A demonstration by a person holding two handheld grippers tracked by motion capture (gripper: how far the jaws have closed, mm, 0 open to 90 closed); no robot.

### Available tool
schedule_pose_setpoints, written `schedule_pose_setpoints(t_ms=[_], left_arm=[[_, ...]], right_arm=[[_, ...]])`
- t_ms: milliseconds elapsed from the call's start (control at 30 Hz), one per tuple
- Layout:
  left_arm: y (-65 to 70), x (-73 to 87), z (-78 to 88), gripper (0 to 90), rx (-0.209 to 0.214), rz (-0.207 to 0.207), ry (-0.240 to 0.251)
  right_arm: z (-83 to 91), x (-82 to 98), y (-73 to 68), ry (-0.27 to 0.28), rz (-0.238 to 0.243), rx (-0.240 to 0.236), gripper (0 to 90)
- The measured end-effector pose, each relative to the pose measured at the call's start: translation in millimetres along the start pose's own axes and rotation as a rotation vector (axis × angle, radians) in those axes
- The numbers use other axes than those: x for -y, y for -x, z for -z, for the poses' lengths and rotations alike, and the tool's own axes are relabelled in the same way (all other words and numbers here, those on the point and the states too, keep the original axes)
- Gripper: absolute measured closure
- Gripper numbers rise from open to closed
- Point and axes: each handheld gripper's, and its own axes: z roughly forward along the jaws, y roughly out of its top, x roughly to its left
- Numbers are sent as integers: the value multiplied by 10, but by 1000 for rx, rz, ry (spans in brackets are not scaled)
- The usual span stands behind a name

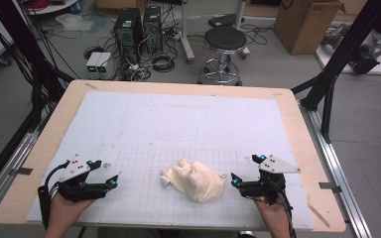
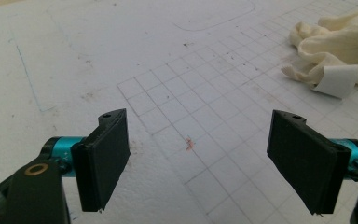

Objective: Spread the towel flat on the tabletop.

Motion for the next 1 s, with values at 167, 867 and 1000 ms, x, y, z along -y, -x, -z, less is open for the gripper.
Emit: schedule_pose_setpoints(t_ms=[167,867,1000], left_arm=[[-7,-3,-17,213,0,0,-3],[11,10,4,214,-2,-5,-1],[7,13,8,214,-7,-5,-2]], right_arm=[[-11,8,21,-2,-1,2,31],[82,-25,11,29,-5,-23,31],[163,-80,-25,49,2,-35,31]])
